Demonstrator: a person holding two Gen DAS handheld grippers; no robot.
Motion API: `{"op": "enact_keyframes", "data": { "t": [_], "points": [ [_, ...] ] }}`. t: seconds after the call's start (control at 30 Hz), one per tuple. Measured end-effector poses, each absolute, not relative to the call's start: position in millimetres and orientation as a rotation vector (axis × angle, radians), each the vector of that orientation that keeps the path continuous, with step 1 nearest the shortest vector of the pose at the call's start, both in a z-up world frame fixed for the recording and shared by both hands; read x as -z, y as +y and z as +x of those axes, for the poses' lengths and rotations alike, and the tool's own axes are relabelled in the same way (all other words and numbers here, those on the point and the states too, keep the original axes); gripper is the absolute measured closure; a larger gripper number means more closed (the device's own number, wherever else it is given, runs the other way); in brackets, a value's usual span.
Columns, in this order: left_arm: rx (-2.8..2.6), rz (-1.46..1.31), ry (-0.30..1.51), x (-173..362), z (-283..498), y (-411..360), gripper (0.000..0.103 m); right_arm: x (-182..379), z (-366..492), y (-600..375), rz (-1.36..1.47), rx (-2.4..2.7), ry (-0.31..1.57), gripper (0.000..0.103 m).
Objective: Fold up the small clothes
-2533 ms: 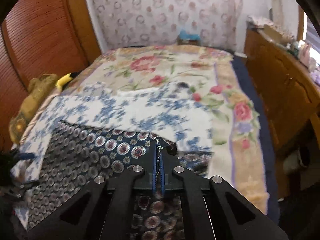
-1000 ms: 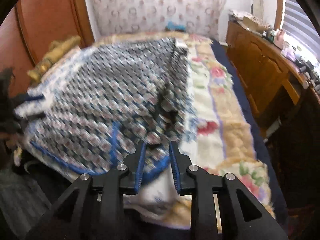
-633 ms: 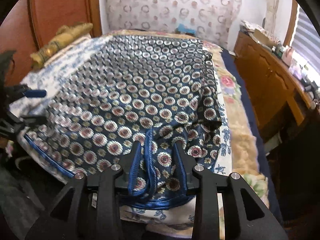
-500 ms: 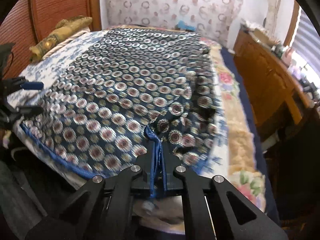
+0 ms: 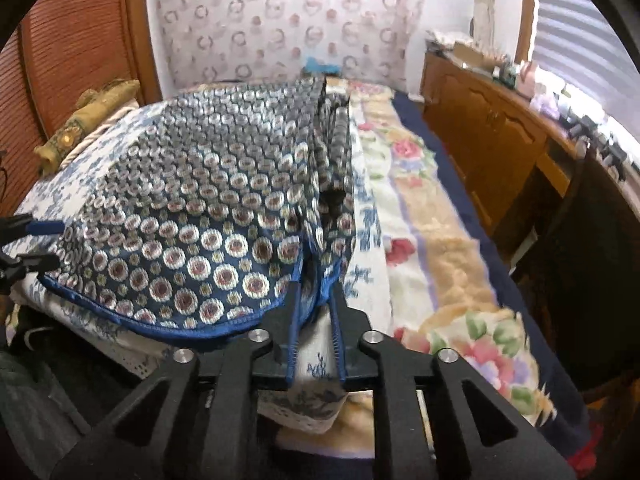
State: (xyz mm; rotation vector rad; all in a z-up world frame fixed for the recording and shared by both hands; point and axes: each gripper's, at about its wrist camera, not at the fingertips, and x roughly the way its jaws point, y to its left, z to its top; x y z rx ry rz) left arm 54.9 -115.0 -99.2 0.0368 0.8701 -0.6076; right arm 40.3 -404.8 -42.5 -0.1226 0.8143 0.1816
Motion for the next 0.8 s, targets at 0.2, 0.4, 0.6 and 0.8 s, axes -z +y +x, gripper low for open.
{"op": "enact_keyframes", "data": {
  "t": [0.2, 0.4, 0.6, 0.8],
  "points": [
    [0.646, 0.040, 0.869, 98.5, 48.9, -123.0, 0.056, 28.2, 39.9, -396.8, -0.147, -0.195, 0.764, 0.072],
    [0.687, 0.031, 0.868, 93.3, 48.8, -124.9, 0.101, 23.0, 37.1, -375.8, -0.156, -0.273, 0.748, 0.054],
    [0.729, -0.011, 0.798, 59.0, 61.8, -127.9, 0.103, 27.5, 33.2, -339.7, -0.173, -0.400, 0.758, 0.049],
    [0.739, -0.014, 0.720, 20.9, 93.3, -142.4, 0.103, 28.7, 30.6, -312.0, -0.193, -0.494, 0.757, 0.045]
  ]
}}
